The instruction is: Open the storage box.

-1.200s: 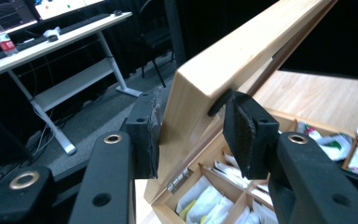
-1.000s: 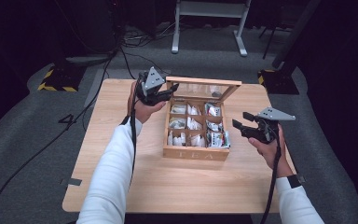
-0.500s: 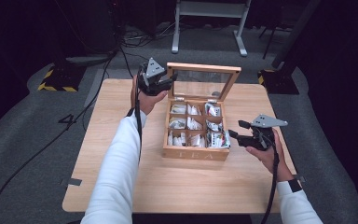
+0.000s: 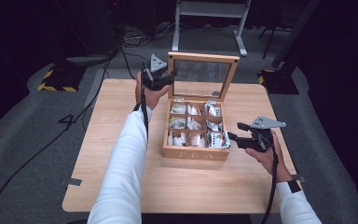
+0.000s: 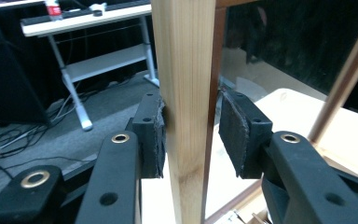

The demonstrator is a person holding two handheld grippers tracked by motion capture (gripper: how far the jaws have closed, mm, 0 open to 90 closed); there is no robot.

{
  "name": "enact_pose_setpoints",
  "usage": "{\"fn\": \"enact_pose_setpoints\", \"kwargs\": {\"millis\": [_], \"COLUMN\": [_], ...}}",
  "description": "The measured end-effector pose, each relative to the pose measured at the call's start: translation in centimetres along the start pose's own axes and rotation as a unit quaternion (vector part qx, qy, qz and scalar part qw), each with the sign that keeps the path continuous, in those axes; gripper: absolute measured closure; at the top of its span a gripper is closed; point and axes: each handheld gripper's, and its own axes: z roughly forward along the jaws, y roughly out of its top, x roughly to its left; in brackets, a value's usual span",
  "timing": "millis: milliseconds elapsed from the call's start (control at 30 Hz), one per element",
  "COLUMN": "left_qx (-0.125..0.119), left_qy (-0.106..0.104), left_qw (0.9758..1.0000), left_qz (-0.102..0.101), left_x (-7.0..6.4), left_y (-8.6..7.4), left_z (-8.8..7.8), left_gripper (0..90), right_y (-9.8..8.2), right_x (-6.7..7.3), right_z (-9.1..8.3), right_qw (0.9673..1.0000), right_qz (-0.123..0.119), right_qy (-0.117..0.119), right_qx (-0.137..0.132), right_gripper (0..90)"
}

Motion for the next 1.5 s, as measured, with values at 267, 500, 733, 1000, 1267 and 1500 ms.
{"fn": "enact_pose_setpoints", "kwargs": {"millis": [267, 500, 733, 1000, 1267, 1500], "left_qx": [0.023, 0.054, 0.064, 0.093, 0.123, 0.128], "left_qy": [0.018, 0.027, 0.024, 0.019, 0.012, 0.037], "left_qw": [0.9994, 0.9979, 0.9974, 0.9953, 0.9923, 0.9910], "left_qz": [-0.017, -0.022, -0.021, -0.016, -0.006, 0.007], "left_x": [0.4, 0.4, 0.4, 0.2, 0.3, 0.6], "left_y": [-0.5, -1.7, -3.1, -4.5, -6.3, -6.2], "left_z": [1.7, 3.0, 3.3, 3.5, 2.9, 0.7], "left_gripper": [61.7, 60.9, 61.6, 61.2, 60.9, 49.7], "right_y": [-0.2, -0.4, -0.7, -0.8, -0.8, -0.8], "right_x": [0.3, 0.5, 0.7, 1.1, 1.2, 1.4], "right_z": [0.6, 1.0, 1.4, 1.7, 1.8, 1.9], "right_qw": [0.9999, 0.9998, 0.9997, 0.9994, 0.9992, 0.9990], "right_qz": [-0.003, -0.006, -0.010, -0.017, -0.021, -0.028], "right_qy": [0.010, 0.013, 0.013, 0.014, 0.012, 0.016], "right_qx": [0.007, 0.014, 0.020, 0.028, 0.031, 0.032], "right_gripper": [39.7, 39.7, 39.3, 38.7, 38.2, 38.2]}}
